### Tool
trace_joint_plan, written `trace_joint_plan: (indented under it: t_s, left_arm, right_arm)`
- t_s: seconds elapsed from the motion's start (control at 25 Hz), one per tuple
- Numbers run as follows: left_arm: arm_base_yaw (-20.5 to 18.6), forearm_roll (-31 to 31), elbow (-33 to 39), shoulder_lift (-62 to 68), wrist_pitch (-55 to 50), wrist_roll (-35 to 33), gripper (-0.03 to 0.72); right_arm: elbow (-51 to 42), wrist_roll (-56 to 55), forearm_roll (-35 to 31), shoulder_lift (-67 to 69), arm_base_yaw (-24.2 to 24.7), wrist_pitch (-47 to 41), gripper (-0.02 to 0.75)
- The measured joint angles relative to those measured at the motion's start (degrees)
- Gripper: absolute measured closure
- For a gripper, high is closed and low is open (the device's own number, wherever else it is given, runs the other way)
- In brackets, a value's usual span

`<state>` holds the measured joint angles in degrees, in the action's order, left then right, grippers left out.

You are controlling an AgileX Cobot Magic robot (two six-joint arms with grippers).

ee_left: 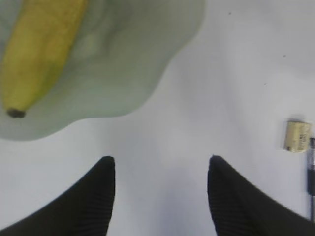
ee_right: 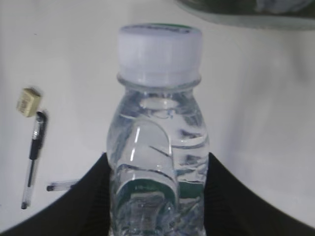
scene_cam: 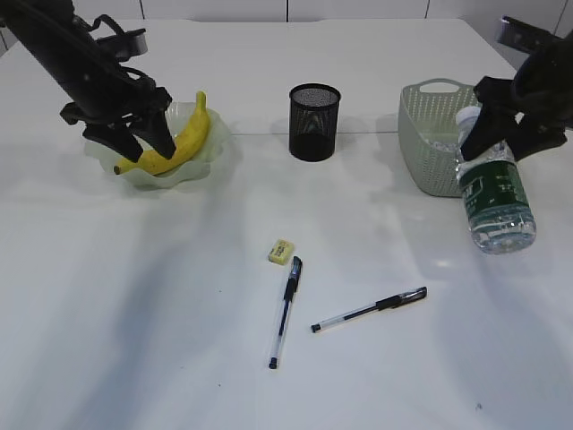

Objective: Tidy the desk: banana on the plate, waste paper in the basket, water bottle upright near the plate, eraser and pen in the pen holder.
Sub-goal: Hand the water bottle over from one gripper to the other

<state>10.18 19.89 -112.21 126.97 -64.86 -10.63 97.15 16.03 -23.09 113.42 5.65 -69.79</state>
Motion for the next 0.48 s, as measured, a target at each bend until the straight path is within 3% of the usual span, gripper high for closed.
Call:
trace_joint_plan:
  t_s: [0.48]
  left_arm:
    - [0.0, 19.4, 0.0, 0.0, 0.7, -8.5, 0.268]
  right_arm:
    - [8.5, 11.5, -12.9, 0.0, 0.0, -0.2, 0.377]
